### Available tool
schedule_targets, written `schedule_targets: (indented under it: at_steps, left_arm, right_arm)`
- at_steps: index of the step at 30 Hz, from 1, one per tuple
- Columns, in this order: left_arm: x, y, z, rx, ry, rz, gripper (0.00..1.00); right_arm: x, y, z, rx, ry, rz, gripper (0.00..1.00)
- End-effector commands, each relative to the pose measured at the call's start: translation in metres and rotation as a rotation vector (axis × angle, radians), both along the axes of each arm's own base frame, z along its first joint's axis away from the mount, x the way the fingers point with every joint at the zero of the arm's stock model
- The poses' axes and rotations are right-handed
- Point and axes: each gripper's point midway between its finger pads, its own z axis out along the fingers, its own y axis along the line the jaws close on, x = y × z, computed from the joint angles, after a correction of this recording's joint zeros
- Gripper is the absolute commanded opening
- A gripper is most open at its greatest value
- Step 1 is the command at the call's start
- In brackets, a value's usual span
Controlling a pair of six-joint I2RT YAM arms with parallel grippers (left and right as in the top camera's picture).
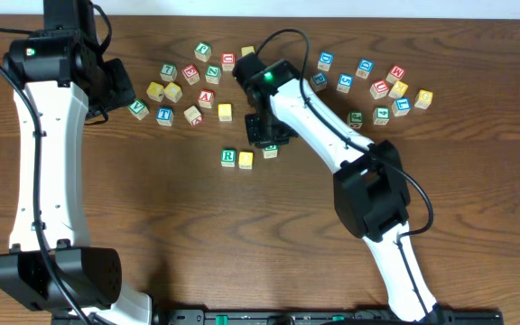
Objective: Spell out ROBOT
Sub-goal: 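Carry the green B block toward the right of the O block, then lower the B block beside the O, open the right gripper, lift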
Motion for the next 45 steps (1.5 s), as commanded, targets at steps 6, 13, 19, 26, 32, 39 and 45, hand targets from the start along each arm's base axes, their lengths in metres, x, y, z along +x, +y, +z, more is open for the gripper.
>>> schedule_targets:
  at_steps: [6,13,19,26,32,39,45]
  left_arm:
    - [-0.001,0.001,0.003,0.000,-0.008,0.010,0.41]
    - [-0.001,0.001,0.003,0.000,-0.007,0.010,0.42]
    - [-0.001,0.001,0.003,0.000,-0.007,0.010,0.42]
    - [-0.002,0.001,0.002,0.000,-0.007,0.010,0.42]
    - [-0.002,0.001,0.002,0.000,-0.006,0.010,0.41]
    - [-0.002,0.001,0.002,-0.001,-0.003,0.010,0.42]
    - [-0.002,0.001,0.002,-0.001,-0.003,0.010,0.42]
  right_arm:
    - [-0.011,0.015,0.002,-0.036,-0.037,-0.031,0.19]
    - [-0.024,0.019,-0.006,-0.054,-0.015,-0.024,0.19]
    - [-0.025,0.021,-0.012,-0.053,-0.016,-0.023,0.19]
    - [-0.020,0.026,-0.016,-0.038,-0.035,-0.022,0.19]
    - [-0.018,0.025,-0.016,-0.043,-0.046,-0.023,0.19]
    - [-0.018,0.025,-0.016,-0.049,-0.045,-0.021,0.21]
    - [-0.020,0.027,-0.016,-0.051,-0.048,-0.013,0.24]
